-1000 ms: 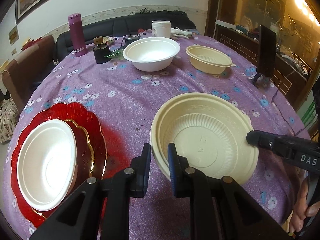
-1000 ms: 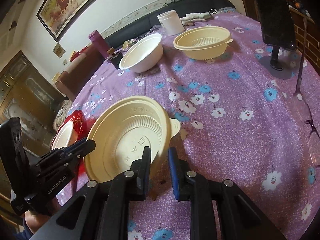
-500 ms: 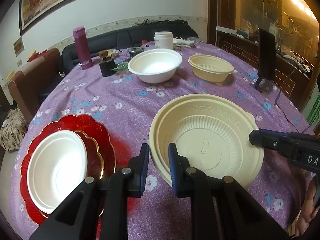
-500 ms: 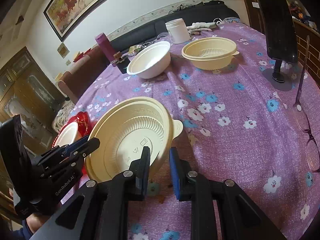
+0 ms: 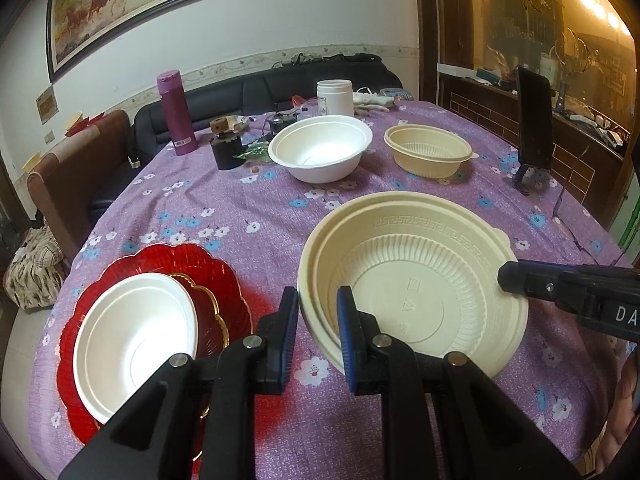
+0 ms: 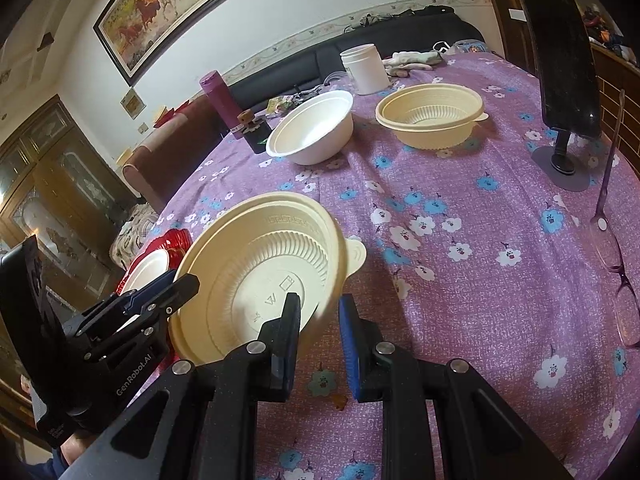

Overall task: Organize plates and bowls
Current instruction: 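Lift the large beige bowl and carry it toward the plate stack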

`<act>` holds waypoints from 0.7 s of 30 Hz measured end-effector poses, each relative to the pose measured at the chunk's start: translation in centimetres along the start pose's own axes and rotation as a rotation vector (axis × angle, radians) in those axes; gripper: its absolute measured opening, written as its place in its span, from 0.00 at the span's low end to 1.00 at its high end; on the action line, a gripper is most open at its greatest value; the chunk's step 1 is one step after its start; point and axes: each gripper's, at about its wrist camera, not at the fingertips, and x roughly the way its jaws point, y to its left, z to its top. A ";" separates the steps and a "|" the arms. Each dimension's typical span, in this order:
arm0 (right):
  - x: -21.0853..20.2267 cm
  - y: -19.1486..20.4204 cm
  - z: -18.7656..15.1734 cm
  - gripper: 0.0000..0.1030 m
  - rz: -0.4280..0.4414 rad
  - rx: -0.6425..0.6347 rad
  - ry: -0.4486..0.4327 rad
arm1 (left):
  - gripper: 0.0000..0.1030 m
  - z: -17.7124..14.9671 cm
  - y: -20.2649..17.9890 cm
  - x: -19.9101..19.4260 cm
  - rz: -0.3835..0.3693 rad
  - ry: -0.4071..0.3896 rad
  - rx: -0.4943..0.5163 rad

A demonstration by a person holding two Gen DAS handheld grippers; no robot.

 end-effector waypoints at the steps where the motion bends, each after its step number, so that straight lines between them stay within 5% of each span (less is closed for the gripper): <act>1: 0.0 0.1 0.0 0.21 -0.001 -0.002 0.000 | 0.17 0.0 0.0 -0.1 0.001 -0.003 0.001; 21: -0.3 2.3 0.6 0.21 0.010 -0.042 -0.016 | 0.22 0.1 1.8 -1.9 0.016 -0.049 -0.035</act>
